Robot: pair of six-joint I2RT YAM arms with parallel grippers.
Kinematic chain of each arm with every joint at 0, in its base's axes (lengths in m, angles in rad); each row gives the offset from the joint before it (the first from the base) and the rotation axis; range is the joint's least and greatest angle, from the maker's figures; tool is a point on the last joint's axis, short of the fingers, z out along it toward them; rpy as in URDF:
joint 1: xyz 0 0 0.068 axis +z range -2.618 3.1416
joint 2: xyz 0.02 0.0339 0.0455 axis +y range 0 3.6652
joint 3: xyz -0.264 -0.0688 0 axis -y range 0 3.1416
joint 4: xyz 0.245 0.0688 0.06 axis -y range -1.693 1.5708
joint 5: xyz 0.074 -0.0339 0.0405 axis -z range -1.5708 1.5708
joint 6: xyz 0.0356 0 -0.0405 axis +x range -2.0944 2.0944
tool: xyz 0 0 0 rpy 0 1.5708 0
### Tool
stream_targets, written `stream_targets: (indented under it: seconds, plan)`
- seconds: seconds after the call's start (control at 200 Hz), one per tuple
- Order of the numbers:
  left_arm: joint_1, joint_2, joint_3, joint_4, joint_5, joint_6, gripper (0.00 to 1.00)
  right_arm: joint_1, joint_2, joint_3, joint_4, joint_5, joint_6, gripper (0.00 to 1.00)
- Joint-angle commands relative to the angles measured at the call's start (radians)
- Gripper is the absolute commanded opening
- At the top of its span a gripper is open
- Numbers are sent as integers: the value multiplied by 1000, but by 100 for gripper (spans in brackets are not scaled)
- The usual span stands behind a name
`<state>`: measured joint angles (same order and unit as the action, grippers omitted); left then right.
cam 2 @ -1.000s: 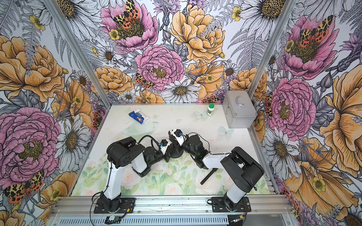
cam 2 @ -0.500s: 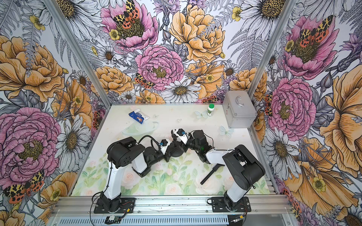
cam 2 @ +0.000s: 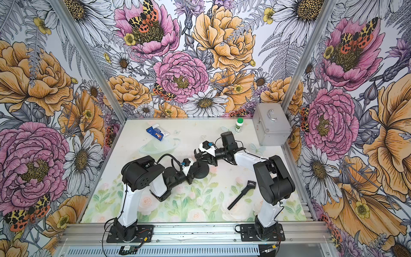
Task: Assemble a microphone stand
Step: Screw the microphone stand pole into the microphone stand base.
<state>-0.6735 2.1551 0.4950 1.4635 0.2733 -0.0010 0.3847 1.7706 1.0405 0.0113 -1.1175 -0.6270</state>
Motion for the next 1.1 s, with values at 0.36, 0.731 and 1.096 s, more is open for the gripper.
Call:
stream_targets:
  seconds: [0.36, 0.731, 1.096]
  plan:
    - [-20, 37, -22, -51, 15, 1, 24, 95, -28, -275, 642, 604, 505, 0]
    - [-21, 36, -22, -52, 9, 1, 24, 339, -67, -482, 864, 1430, 687, 0]
    - [-23, 38, -24, -51, 5, 2, 24, 304, -117, -514, 839, 975, 560, 38]
